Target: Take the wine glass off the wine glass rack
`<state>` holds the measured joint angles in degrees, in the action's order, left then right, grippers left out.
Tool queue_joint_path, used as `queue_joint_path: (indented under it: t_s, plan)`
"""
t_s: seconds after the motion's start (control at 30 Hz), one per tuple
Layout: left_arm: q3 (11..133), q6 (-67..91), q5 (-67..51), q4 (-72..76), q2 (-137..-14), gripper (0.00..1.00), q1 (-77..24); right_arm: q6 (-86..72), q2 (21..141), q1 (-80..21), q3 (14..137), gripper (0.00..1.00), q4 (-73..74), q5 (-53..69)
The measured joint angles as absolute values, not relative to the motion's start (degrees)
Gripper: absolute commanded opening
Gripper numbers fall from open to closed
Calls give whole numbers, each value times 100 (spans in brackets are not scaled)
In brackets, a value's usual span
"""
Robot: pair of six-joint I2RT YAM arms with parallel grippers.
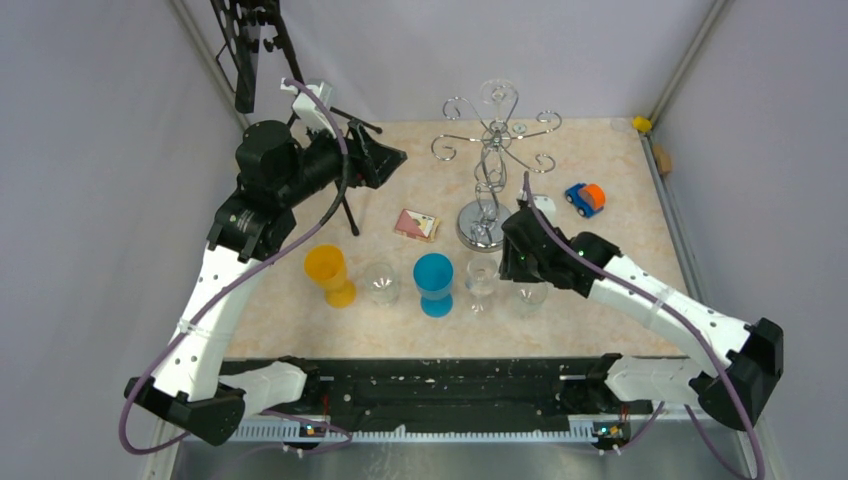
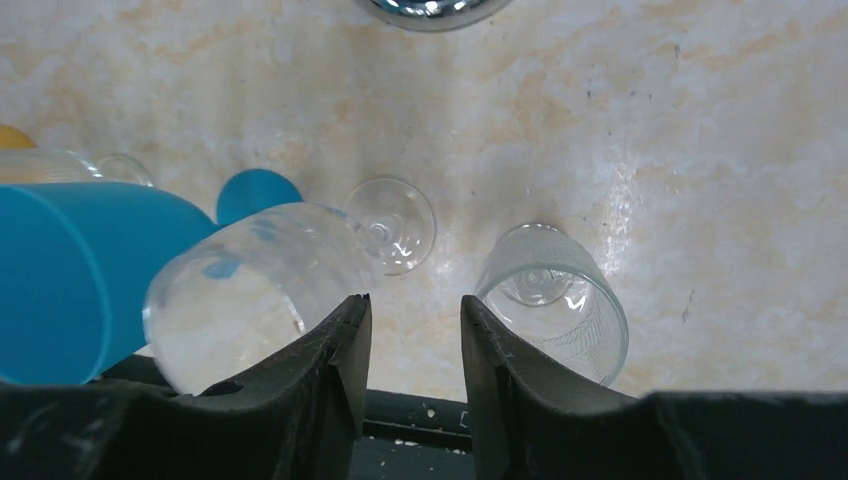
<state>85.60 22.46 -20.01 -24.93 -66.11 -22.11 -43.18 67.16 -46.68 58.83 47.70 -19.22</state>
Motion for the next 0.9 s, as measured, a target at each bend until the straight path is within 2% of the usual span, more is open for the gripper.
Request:
queue_joint_path:
  t_s: [0.17,0.47,0.57,0.73,0.9]
  plan:
    - [8562,2290,-2016,-2462,-6639,81,-2211,-3826,6329,-4668,6311,47,4818,-1826]
    - [9437,3192,-2698,-1957,-7811,68,-2211,-3100,5452,-4668,7306,49,4856,-1809]
    - [9701,3730,-2886,-1629,-8287,60,-2211,-3055,5249,-4668,7553,49,4729,-1809]
    - [10361,4672,-2899,-1238,-9124,60,-2261,-3098,5151,-4668,7631,48,4532,-1846]
    - [11083,5127,-2405,-1251,-9738,61,-2569,-3256,5199,-4668,7618,47,4545,-1968]
